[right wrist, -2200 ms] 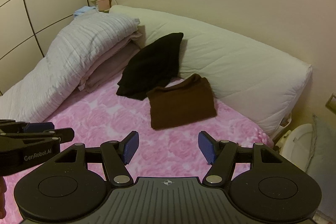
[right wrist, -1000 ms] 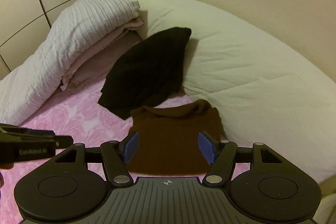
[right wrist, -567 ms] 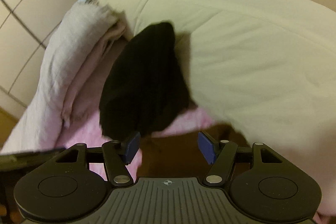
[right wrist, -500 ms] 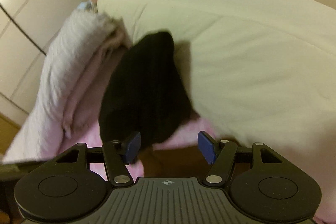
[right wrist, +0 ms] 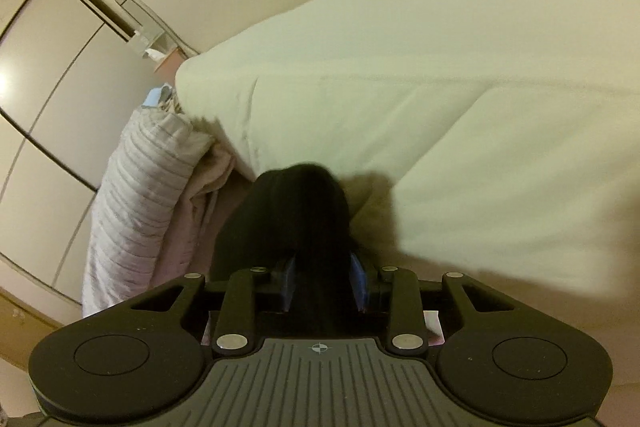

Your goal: Fold clothes

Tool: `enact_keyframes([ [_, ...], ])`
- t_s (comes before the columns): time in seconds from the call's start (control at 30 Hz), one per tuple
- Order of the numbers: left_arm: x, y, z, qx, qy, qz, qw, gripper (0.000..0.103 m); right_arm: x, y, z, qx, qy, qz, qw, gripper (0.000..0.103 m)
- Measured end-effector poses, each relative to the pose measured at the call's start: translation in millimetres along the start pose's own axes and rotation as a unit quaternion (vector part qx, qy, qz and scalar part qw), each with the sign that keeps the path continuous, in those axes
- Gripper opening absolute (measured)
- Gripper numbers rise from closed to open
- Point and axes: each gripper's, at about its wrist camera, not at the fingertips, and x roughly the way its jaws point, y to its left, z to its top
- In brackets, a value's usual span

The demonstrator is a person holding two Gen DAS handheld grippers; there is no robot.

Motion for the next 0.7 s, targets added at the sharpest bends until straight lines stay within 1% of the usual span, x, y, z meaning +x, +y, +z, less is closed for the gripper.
enact_keyframes([
  [0.07,0.3,8.1,-0.4,-0.008,-0.001,0.006,1.0,0.034,-2.5,6.0,-4.6,-0.011,0.003,0.003,1.0,0.033],
  [0.1,1.0,13.0,-0.7,-0.013,-0.002,0.006,0.9999,0.034,-4.3,9.5,-7.7,-0.021,0.0,0.002,1.0,0.038],
  [0.13,1.8,16.2,-0.6,-0.018,-0.001,0.008,0.9998,0.034,-4.5,12.2,-10.7,-0.031,-0.008,-0.006,0.999,0.047],
  [0.17,2.5,19.3,-0.6,-0.022,0.0,0.01,0.9997,0.034,-3.9,14.6,-13.0,-0.04,-0.015,-0.015,0.999,0.05],
  [0.2,3.6,22.5,-0.5,-0.027,0.003,0.011,0.9996,0.034,1.3,15.0,-11.7,-0.042,-0.017,-0.026,0.999,0.05],
  [0.23,3.6,24.1,-0.6,-0.028,0.003,0.013,0.9995,0.034,7.2,14.7,-10.0,-0.039,-0.015,-0.026,0.999,0.049],
  [0.27,3.6,25.6,-0.6,-0.03,0.003,0.014,0.9994,0.034,11.8,13.7,-9.2,-0.036,-0.017,-0.014,0.999,0.05],
  [0.3,3.3,26.8,-0.4,-0.029,0.005,0.018,0.9994,0.034,14.7,13.9,-9.5,-0.039,-0.019,-0.006,0.999,0.044],
  [0.33,3.1,27.4,-0.1,-0.028,0.006,0.021,0.9994,0.034,16.4,16.3,-10.7,-0.05,-0.019,-0.001,0.999,0.025],
  [0.37,1.8,28.4,-0.1,-0.027,0.005,0.025,0.9993,0.034,17.5,19.1,-12.2,-0.06,-0.018,0.008,0.998,0.02],
  [0.4,0.5,29.5,0.0,-0.027,0.005,0.028,0.9992,0.034,16.8,22.4,-14.0,-0.065,-0.017,0.014,0.998,0.011],
  [0.43,-1.8,31.4,0.2,-0.029,0.004,0.032,0.9991,0.034,14.4,27.5,-16.8,-0.073,-0.014,0.027,0.997,0.008],
  [0.57,-23.2,47.8,-2.0,-0.05,-0.01,0.052,0.9974,0.034,-2.3,66.9,-29.6,-0.136,-0.022,0.054,0.989,0.007],
  [0.67,-46.0,65.0,-6.4,-0.074,-0.026,0.073,0.9942,0.034,-21.5,113.6,-42.6,-0.194,-0.025,0.097,0.976,0.006],
  [0.7,-57.8,74.7,-10.4,-0.086,-0.033,0.081,0.9925,0.034,-24.7,127.0,-46.8,-0.204,-0.019,0.111,0.972,0.005],
])
